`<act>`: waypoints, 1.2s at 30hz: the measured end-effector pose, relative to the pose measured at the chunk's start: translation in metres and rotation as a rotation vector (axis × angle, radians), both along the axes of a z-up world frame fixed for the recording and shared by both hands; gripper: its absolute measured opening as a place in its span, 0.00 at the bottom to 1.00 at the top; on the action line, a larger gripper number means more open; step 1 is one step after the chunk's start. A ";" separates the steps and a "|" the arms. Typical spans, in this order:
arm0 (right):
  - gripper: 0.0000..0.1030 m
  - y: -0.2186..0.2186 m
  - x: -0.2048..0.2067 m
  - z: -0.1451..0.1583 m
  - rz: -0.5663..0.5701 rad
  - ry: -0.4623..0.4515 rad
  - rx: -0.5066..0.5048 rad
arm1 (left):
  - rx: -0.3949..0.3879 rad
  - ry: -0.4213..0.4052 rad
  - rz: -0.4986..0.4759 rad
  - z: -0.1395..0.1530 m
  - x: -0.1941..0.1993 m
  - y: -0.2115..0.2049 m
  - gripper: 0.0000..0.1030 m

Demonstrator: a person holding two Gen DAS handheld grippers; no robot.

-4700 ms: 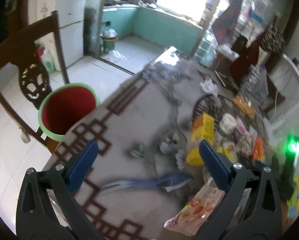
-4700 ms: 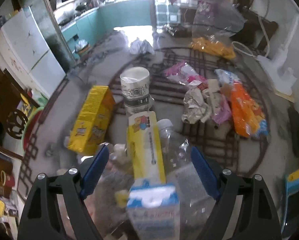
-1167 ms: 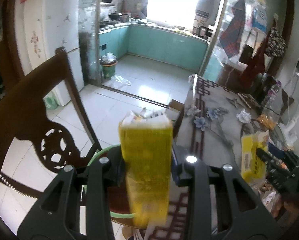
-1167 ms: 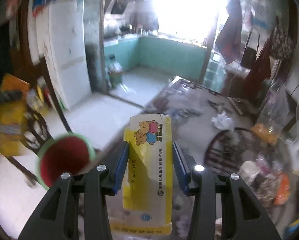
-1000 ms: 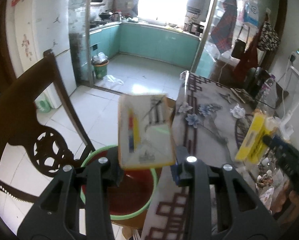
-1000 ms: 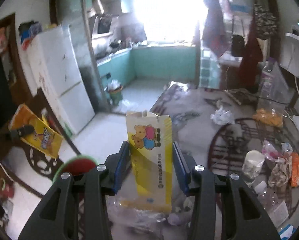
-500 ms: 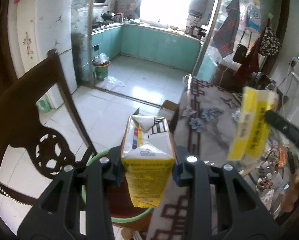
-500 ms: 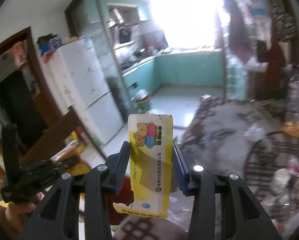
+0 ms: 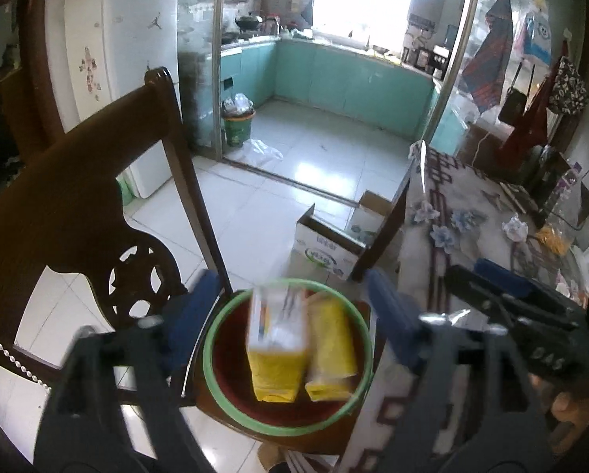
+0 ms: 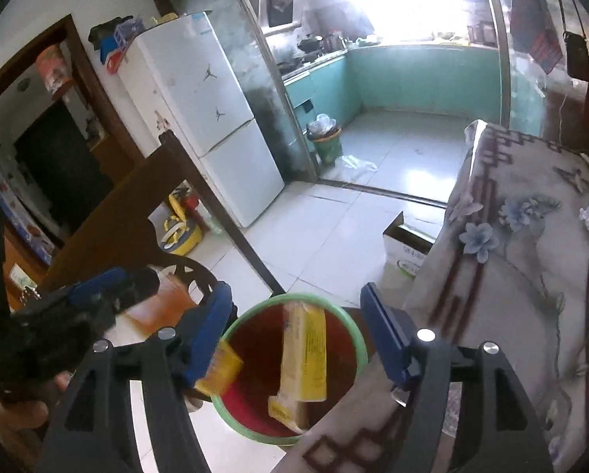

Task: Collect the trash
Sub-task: 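Move both tools back over the table toward the remaining trash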

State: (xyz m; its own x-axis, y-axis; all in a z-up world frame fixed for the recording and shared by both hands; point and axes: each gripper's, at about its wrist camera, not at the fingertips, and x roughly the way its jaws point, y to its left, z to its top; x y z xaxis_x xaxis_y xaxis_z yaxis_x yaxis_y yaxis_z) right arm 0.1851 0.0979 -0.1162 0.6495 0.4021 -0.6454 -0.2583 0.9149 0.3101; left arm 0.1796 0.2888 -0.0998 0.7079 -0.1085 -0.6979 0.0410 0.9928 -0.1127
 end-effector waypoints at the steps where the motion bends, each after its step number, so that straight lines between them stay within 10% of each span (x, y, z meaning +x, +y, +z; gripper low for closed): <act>1: 0.66 -0.003 -0.001 0.003 -0.009 -0.005 -0.002 | -0.002 -0.001 -0.006 0.001 0.000 -0.001 0.76; 20: 0.79 -0.142 -0.120 0.042 -0.177 -0.155 -0.114 | -0.072 -0.117 -0.148 0.028 -0.059 -0.139 0.84; 36: 0.78 -0.347 -0.195 0.004 -0.268 0.104 -0.109 | -0.065 -0.077 -0.155 0.026 -0.154 -0.287 0.84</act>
State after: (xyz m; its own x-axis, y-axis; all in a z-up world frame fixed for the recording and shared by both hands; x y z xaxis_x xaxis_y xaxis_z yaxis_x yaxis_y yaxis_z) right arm -0.0101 -0.2490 -0.1121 0.6511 0.1504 -0.7439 0.0244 0.9755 0.2185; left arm 0.0261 0.0023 -0.0735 0.7301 -0.2636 -0.6305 0.2039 0.9646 -0.1672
